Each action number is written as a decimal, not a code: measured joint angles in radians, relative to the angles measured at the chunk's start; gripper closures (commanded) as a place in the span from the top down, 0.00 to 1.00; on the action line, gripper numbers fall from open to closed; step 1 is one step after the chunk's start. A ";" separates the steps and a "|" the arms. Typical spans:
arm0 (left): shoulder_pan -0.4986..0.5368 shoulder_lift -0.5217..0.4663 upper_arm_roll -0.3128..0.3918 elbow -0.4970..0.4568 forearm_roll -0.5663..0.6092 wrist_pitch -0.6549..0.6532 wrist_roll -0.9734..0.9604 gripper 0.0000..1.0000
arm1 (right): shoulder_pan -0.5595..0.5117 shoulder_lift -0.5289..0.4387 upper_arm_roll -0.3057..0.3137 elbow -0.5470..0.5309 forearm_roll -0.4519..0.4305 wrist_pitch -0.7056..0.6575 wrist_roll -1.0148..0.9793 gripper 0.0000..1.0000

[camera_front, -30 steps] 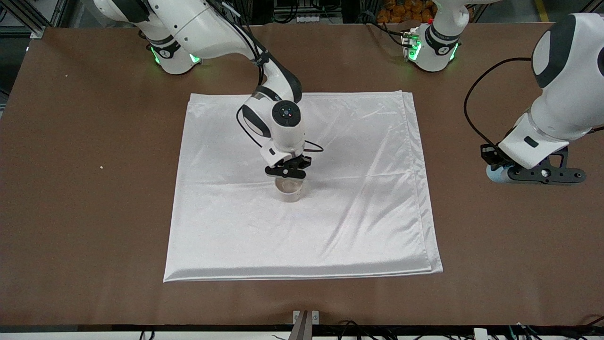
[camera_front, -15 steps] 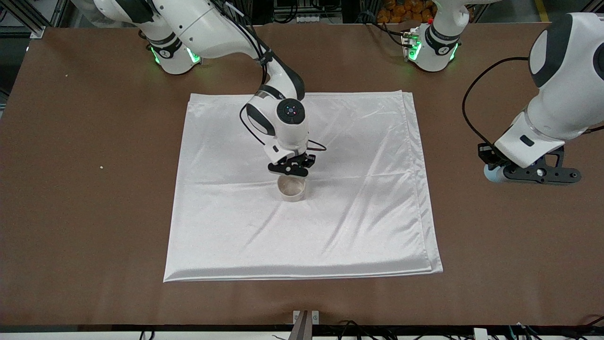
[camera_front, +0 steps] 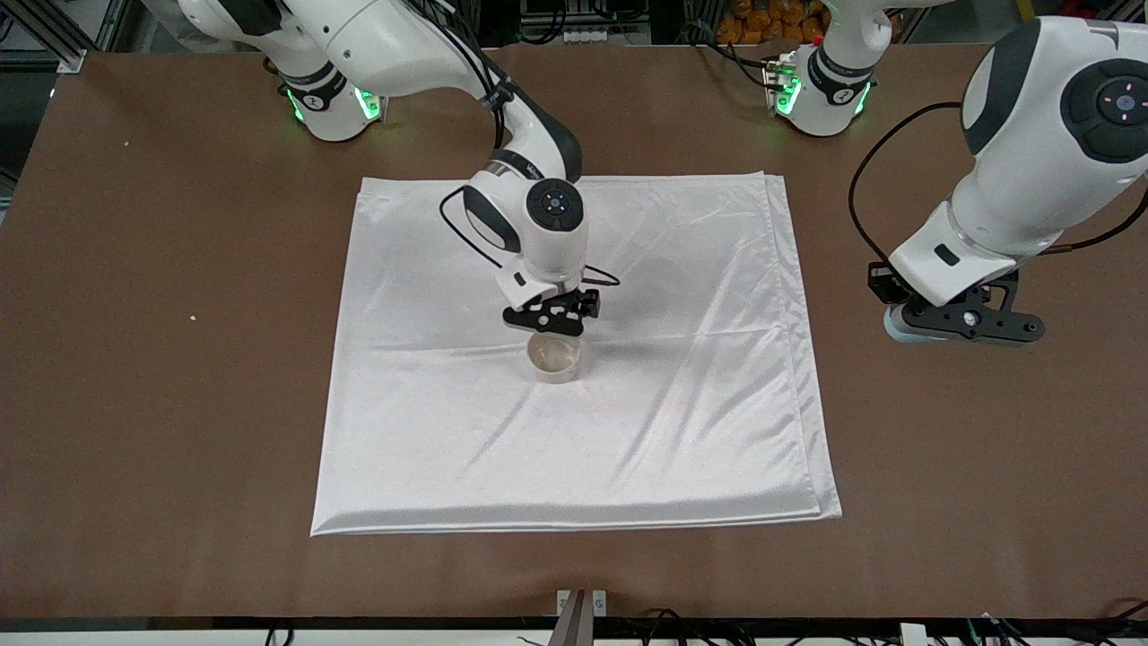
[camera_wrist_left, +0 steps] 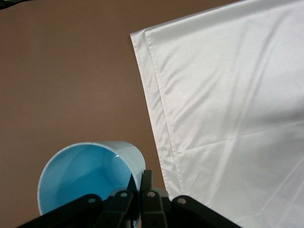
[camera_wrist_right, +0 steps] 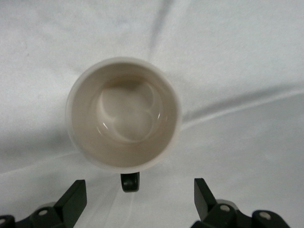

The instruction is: Place blue cup into white mug on cloth

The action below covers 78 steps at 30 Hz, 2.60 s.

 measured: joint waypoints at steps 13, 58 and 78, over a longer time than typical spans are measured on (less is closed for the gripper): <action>-0.020 0.006 -0.066 0.002 0.000 0.000 -0.001 0.00 | -0.194 -0.061 -0.008 0.003 0.000 -0.079 -0.303 1.00; -0.522 0.379 -0.059 0.124 0.065 0.376 -0.235 0.00 | -0.779 -0.472 -0.010 -0.468 0.005 0.056 -0.961 1.00; -0.659 0.530 0.056 0.181 0.065 0.611 -0.228 0.00 | -0.804 -0.564 -0.012 -0.093 0.121 -0.482 -0.969 1.00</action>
